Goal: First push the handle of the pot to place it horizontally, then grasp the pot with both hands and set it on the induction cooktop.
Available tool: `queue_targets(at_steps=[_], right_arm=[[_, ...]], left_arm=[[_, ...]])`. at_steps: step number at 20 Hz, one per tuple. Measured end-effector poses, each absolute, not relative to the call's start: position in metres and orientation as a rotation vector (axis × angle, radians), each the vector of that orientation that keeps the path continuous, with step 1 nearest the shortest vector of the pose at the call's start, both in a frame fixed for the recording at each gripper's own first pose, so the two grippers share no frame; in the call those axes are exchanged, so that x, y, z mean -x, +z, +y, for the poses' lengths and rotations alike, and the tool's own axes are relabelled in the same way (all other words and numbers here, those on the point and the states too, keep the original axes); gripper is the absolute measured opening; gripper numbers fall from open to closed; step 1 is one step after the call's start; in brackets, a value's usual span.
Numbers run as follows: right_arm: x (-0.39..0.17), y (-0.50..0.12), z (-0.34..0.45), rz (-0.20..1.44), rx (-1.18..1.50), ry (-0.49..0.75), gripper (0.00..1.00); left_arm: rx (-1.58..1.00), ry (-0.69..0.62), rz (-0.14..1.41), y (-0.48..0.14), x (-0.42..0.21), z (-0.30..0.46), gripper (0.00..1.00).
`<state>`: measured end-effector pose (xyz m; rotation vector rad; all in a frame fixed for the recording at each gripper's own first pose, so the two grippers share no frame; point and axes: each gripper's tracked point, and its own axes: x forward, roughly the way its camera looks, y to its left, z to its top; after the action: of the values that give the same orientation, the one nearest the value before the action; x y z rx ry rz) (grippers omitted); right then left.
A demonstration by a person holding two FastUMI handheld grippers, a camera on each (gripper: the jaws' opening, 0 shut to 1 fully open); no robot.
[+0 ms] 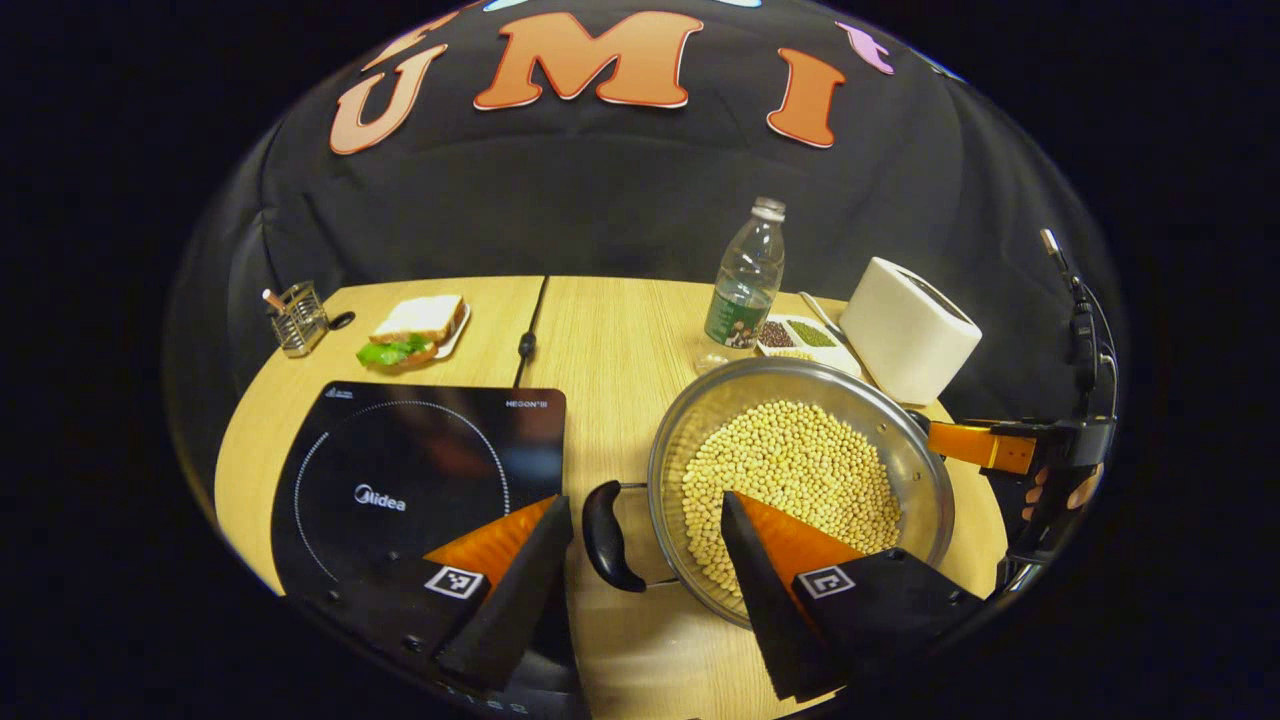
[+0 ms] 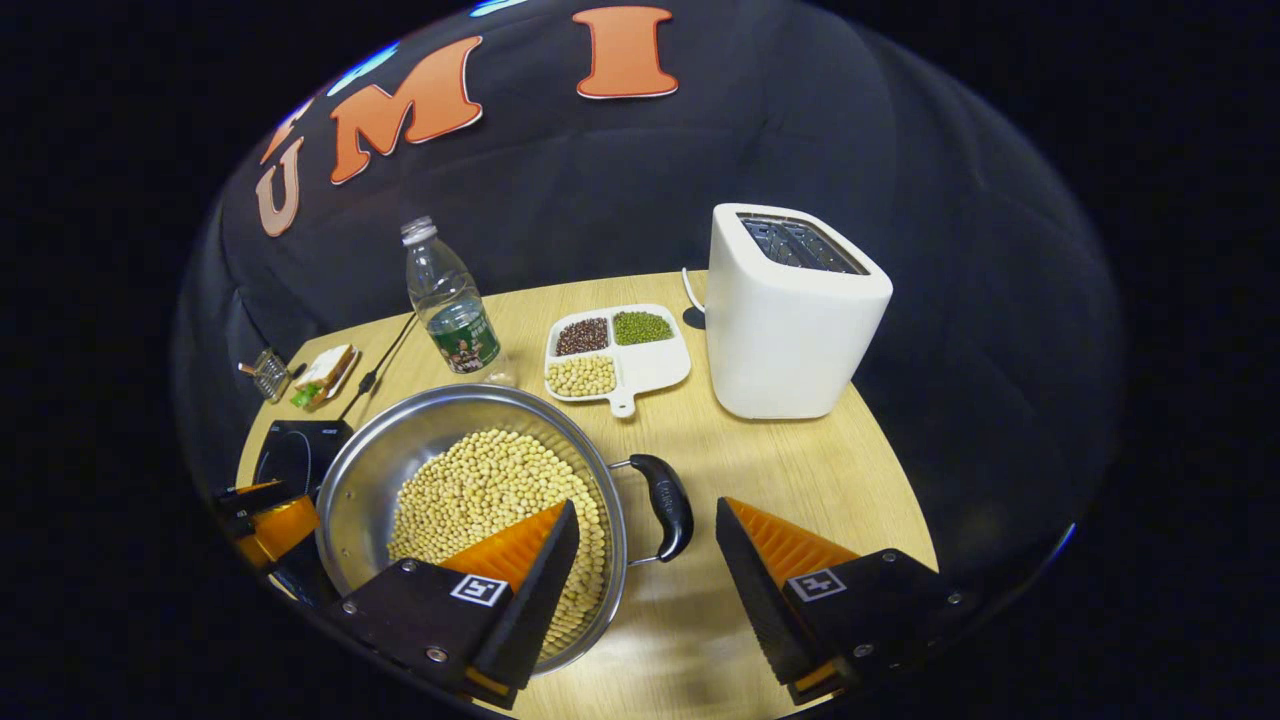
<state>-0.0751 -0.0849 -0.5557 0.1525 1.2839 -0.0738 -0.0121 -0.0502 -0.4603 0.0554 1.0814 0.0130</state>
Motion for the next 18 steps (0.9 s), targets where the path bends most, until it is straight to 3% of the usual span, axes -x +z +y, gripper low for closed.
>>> queue_targets(at_steps=[5,13,18], right_arm=[[0.073,-0.568,-0.087,1.276,-0.085,-0.096,0.87],[0.082,-0.599,-0.108,1.323,0.019,-0.170,0.87],[0.086,-0.605,-0.108,1.337,0.036,-0.163,0.80]], left_arm=[[-0.017,0.052,1.076,-0.482,0.004,-0.049,0.97],[-0.041,-0.008,1.042,-0.511,-0.019,-0.066,0.97],[-0.120,0.006,1.039,-0.528,-0.026,-0.070,0.92]])
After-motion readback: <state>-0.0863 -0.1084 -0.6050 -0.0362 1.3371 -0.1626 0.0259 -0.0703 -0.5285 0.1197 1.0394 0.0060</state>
